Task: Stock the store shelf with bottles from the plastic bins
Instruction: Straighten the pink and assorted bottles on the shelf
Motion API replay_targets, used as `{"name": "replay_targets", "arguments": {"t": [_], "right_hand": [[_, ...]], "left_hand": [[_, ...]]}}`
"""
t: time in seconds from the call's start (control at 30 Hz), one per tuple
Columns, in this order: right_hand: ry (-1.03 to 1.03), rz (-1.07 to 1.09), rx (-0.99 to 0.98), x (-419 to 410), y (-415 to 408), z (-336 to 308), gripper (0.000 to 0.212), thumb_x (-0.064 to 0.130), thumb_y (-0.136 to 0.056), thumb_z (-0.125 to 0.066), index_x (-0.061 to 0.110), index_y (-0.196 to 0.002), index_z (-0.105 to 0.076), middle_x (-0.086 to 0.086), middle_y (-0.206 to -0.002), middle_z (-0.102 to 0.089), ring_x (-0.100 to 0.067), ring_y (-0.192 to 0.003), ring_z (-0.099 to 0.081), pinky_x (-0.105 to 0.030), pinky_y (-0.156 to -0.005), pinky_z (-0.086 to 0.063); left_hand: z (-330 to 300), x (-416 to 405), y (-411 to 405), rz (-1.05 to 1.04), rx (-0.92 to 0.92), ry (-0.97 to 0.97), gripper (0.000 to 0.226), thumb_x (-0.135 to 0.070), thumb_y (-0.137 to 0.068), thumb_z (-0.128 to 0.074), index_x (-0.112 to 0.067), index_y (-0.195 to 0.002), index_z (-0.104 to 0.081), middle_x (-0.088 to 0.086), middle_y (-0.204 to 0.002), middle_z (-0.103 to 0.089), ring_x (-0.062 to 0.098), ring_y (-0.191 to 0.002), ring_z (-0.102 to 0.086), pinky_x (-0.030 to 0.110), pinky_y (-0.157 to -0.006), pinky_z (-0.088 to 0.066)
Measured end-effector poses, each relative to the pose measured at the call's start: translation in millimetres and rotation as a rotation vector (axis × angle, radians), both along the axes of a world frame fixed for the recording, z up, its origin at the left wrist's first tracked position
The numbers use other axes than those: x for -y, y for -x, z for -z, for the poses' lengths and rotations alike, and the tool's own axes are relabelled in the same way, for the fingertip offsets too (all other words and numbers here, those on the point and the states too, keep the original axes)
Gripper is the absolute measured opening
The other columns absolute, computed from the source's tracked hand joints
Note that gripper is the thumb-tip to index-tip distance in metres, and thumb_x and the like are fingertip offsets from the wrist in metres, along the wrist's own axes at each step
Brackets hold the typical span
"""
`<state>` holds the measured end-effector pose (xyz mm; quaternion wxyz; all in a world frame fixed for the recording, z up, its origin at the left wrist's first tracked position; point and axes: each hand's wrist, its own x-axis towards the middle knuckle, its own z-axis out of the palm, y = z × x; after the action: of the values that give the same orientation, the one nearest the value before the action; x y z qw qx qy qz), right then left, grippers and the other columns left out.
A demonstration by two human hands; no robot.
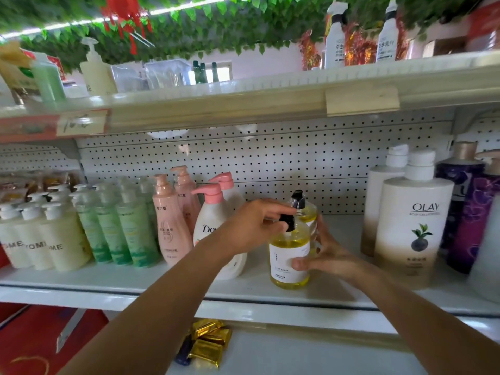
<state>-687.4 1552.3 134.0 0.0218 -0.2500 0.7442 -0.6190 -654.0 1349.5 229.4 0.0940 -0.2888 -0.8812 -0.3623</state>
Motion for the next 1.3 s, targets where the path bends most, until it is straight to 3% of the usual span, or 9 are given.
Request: {"name": "replay_targets", "arguments": {"t": [0.1,0.3,0.43,0.63,0.73,0.9,1.03,1.17,1.3], "right_hand": [[-0.027,-0.002,0.002,3,2,-5,0.115,0.018,-0.056,-0.093,0.057,-0.139,-0.022,0.013,-0.138,-0.050,-0.002,-0.124,-0.050,-0.026,-0.092,-0.051],[-0.078,-0.021,-0.004,13,10,-4,0.112,0.029,-0.055,-0.094,0.066,-0.133,-0.022,0.020,-0.140,-0.043,0.010,-0.123,-0.042,-0.012,-0.083,-0.045],[-0.073,-0.041,-0.003,12,14,-5,0.107,0.023,-0.059,-0.093,0.066,-0.129,-0.024,0.022,-0.136,-0.045,0.026,-0.107,-0.046,-0.001,-0.075,-0.044],[-0.061,-0.031,0.022,14,13,-4,0.099,0.023,-0.063,-0.091,0.078,-0.117,-0.029,0.049,-0.115,-0.049,0.031,-0.100,-0.046,0.004,-0.071,-0.041],[-0.067,-0.050,0.034,22,12,-5,0.100,0.023,-0.066,-0.090,0.078,-0.119,-0.026,0.051,-0.114,-0.049,0.030,-0.100,-0.047,0.004,-0.071,-0.041],[-0.055,-0.035,0.024,33,11,-3,0.103,0.025,-0.065,-0.090,0.069,-0.131,-0.023,0.033,-0.126,-0.055,0.019,-0.108,-0.052,-0.003,-0.075,-0.046],[-0.060,0.047,-0.007,34,5,-2,0.087,0.018,-0.065,-0.090,0.071,-0.113,-0.040,0.041,-0.109,-0.059,0.023,-0.099,-0.054,0.000,-0.068,-0.045],[-0.050,0.229,-0.034,38,-6,10,0.073,0.031,-0.056,-0.094,0.042,-0.110,-0.046,0.015,-0.112,-0.061,0.010,-0.099,-0.058,-0.008,-0.066,-0.049],[-0.110,0.299,-0.048,45,-13,14,0.070,0.031,-0.059,-0.092,0.030,-0.109,-0.044,0.015,-0.107,-0.060,0.004,-0.095,-0.059,-0.008,-0.062,-0.046]], "left_hand": [[-1,1,3,-0.015,-0.028,-0.002,0.030,-0.007,-0.092,-0.062,-0.013,-0.120,-0.067,0.003,-0.124,-0.066,0.013,-0.108,-0.064,0.032,-0.101,-0.047],[-2,3,10,-0.074,-0.085,0.006,0.025,-0.006,-0.091,-0.063,-0.010,-0.114,-0.071,0.002,-0.120,-0.068,0.012,-0.110,-0.063,0.033,-0.101,-0.047],[-2,3,10,-0.099,-0.110,0.017,0.024,-0.006,-0.090,-0.064,-0.010,-0.113,-0.072,0.002,-0.119,-0.068,0.012,-0.109,-0.063,0.031,-0.101,-0.047],[-6,7,12,-0.111,-0.153,0.069,0.024,-0.009,-0.090,-0.065,-0.013,-0.112,-0.073,0.000,-0.118,-0.069,0.010,-0.108,-0.063,0.030,-0.100,-0.047],[-6,9,15,-0.110,-0.143,0.057,0.020,-0.008,-0.089,-0.066,-0.011,-0.107,-0.074,0.002,-0.113,-0.071,0.012,-0.103,-0.065,0.034,-0.097,-0.050],[-5,16,17,-0.124,-0.132,0.011,0.019,-0.008,-0.088,-0.067,-0.013,-0.104,-0.075,-0.001,-0.110,-0.072,0.006,-0.099,-0.067,0.028,-0.095,-0.051],[-4,15,16,-0.150,-0.135,0.033,0.019,-0.010,-0.088,-0.068,-0.013,-0.105,-0.075,-0.001,-0.111,-0.072,0.008,-0.100,-0.066,0.029,-0.097,-0.050],[-5,13,15,-0.154,-0.125,0.021,0.019,-0.009,-0.087,-0.068,-0.012,-0.104,-0.075,0.001,-0.110,-0.072,0.010,-0.100,-0.066,0.033,-0.097,-0.051],[-4,14,15,-0.141,-0.111,0.010,0.019,-0.008,-0.088,-0.068,-0.012,-0.105,-0.075,0.002,-0.111,-0.072,0.012,-0.102,-0.066,0.035,-0.099,-0.050]]}}
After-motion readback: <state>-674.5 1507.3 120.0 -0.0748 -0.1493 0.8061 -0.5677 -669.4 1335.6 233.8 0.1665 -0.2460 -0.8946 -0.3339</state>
